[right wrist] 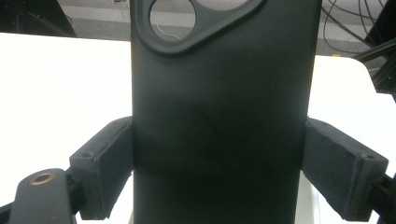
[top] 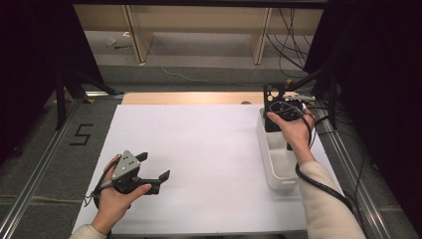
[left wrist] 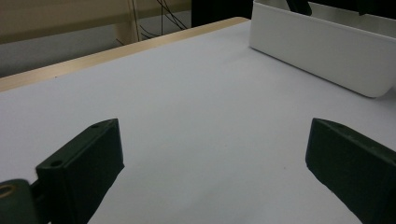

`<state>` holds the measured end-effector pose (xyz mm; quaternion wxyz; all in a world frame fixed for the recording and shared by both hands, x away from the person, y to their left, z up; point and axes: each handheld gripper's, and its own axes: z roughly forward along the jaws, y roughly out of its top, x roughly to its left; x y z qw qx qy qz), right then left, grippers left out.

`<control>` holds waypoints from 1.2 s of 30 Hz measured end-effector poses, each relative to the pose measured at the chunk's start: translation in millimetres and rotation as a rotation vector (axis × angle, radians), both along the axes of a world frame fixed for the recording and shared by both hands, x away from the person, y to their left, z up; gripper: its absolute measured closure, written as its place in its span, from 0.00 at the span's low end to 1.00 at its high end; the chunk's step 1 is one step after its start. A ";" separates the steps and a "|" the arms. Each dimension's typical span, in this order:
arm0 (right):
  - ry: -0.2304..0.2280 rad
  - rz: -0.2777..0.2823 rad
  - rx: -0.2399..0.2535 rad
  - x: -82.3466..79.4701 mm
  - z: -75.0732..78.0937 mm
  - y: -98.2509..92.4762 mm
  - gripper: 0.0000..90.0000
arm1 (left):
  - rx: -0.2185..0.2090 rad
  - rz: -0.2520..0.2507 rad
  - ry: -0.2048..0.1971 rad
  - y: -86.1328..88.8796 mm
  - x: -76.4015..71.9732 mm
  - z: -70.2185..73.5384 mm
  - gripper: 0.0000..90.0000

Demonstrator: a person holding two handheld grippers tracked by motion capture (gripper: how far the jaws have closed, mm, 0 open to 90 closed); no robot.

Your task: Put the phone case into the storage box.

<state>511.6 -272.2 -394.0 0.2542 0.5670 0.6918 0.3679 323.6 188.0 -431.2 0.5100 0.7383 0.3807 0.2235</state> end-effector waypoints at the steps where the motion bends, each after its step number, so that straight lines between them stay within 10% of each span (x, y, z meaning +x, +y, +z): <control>1: 0.004 0.001 0.001 0.4 -0.1 0.1 0.17 | -0.001 -0.001 0.000 -0.1 0.0 0.0 0.04; 36: 0.035 -0.024 -0.001 14.6 -4.1 -2.7 0.17 | -0.005 0.001 -0.001 -0.2 -0.3 0.5 0.04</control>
